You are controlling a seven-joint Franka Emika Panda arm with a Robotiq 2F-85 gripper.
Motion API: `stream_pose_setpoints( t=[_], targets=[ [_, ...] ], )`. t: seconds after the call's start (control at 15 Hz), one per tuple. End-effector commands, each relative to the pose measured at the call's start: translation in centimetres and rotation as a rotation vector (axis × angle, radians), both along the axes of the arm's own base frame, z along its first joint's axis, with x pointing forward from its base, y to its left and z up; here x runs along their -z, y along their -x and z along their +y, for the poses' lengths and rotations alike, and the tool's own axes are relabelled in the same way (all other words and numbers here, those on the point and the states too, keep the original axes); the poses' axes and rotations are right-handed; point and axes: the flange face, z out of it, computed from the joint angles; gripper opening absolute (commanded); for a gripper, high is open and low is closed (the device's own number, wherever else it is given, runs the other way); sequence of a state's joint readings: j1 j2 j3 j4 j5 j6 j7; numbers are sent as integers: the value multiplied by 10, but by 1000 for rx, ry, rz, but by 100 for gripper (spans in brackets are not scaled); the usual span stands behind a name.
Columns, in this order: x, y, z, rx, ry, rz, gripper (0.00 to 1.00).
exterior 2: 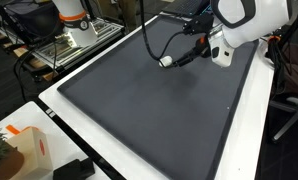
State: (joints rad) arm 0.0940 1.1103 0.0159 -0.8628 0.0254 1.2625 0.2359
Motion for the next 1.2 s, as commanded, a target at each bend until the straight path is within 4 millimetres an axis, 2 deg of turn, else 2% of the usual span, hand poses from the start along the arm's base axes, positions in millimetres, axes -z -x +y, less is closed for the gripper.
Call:
stream_pose_setpoints(
  t=[0.0, 0.27, 0.67, 0.87, 1.13],
  targets=[
    [8, -1, 1, -18, 0, 33, 100],
    [9, 0, 1, -17, 3, 54, 100],
    [-13, 20, -1, -40, 28, 47, 100],
    [-19, 26, -3, -34, 18, 2, 100],
    [-28, 30, -4, 66, -28, -127, 100]
  ],
)
